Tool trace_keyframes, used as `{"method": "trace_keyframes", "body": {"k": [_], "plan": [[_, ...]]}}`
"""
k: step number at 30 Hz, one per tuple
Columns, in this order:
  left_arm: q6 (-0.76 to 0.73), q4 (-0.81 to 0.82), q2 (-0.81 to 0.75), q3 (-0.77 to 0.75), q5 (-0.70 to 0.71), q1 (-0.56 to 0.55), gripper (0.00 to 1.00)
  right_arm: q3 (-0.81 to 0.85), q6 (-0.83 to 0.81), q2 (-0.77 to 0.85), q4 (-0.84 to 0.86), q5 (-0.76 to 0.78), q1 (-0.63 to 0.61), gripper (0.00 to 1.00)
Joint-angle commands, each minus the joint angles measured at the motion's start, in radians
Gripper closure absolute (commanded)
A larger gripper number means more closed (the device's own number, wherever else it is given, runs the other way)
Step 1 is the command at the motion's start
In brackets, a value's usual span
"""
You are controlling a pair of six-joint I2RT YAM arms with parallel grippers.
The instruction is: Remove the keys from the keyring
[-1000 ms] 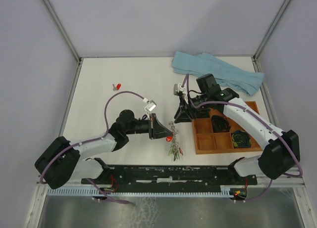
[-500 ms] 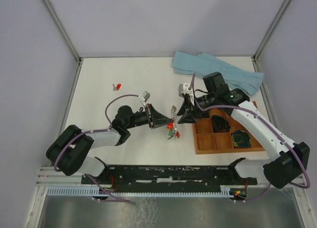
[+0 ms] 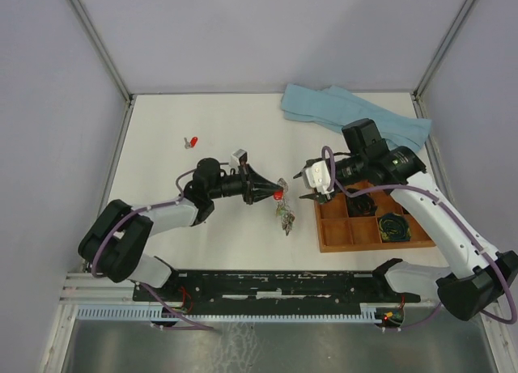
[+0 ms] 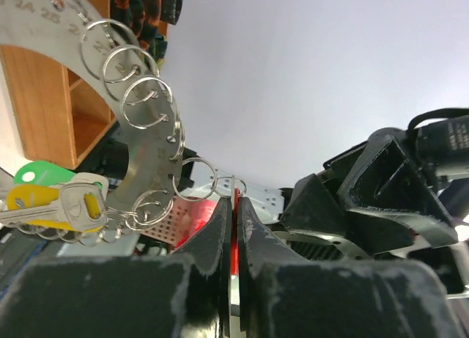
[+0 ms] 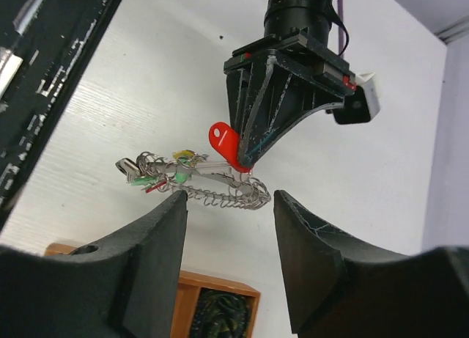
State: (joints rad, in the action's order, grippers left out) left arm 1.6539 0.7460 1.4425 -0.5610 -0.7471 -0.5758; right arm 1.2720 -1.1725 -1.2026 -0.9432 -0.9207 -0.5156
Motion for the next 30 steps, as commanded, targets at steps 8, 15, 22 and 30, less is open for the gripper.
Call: {"method": "trace_keyframes", "body": {"k": [8,15,22,30], "plan": [[0.470,0.472,0.160,-0.056,-0.233,0.040,0.97,0.009,-0.217,-0.014,0.068,0.084,-0.069,0.37],[0.479,0.457,0.162,-0.085,-0.275,0.042,0.97,-0.050,-0.214,-0.002,0.147,0.149,-0.134,0.37],[0.439,0.387,0.127,-0.092,-0.283,0.042,0.97,-0.085,-0.182,0.009,0.218,0.179,-0.170,0.42],[0.394,0.302,0.099,-0.119,-0.294,0.041,0.97,-0.095,-0.154,0.018,0.244,0.187,-0.192,0.56]]}}
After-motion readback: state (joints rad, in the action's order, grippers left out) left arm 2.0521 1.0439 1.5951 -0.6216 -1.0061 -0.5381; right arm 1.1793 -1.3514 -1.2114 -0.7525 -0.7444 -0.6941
